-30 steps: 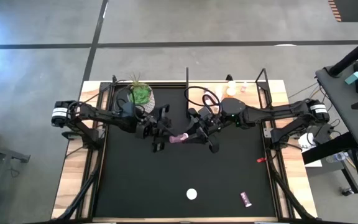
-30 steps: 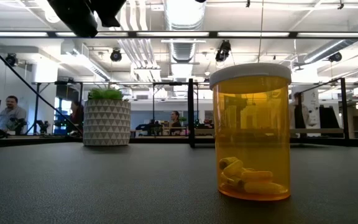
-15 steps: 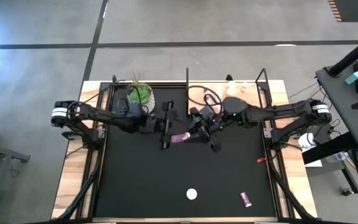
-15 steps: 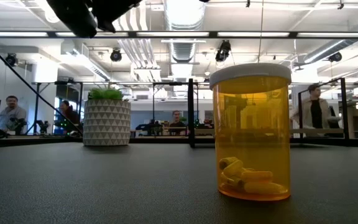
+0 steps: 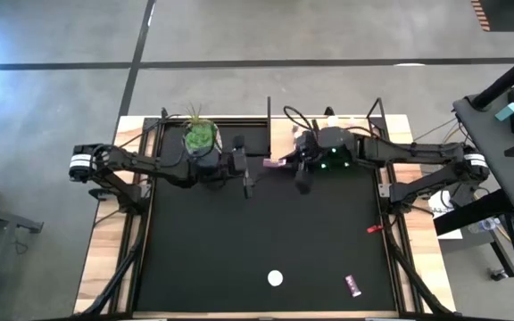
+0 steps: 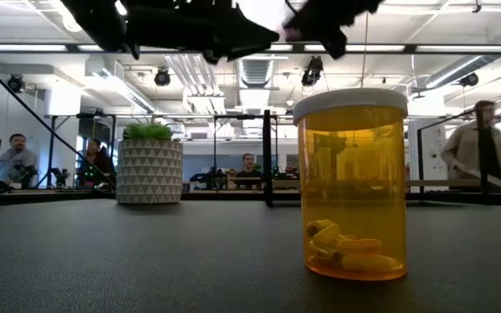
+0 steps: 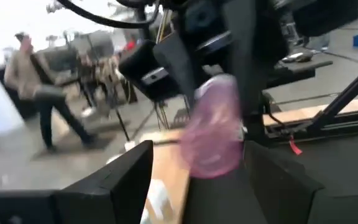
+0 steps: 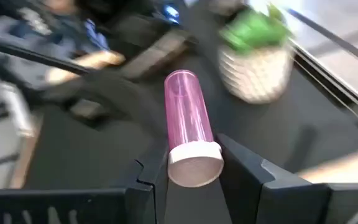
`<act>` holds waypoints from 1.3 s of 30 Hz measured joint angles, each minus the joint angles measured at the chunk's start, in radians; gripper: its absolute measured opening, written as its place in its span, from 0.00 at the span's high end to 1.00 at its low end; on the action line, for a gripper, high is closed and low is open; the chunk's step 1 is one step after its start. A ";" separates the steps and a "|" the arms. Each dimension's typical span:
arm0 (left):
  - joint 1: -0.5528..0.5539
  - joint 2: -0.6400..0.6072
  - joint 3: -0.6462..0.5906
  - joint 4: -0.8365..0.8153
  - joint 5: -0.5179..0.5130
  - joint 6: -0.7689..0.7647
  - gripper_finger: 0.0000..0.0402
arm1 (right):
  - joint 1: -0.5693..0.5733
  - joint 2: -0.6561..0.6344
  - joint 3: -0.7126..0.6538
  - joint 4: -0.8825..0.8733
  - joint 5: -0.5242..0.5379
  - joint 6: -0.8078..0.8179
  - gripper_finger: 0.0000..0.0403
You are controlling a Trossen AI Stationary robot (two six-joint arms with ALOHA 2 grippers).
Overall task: Pick and place medicine bottles onto shelf by color
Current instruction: Put the left pink pill bottle on the shelf aligned with the other pink pill bottle
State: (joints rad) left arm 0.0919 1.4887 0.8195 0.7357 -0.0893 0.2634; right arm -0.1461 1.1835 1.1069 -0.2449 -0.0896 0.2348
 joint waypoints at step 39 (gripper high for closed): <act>-0.020 0.000 -0.191 -0.082 -0.129 -0.443 0.42 | -0.487 0.308 0.405 -1.325 0.389 0.107 0.74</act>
State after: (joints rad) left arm 0.0717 1.4887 0.6285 0.6540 -0.2180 -0.1799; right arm -0.6328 1.4920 1.5120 -1.5703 0.2993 0.3421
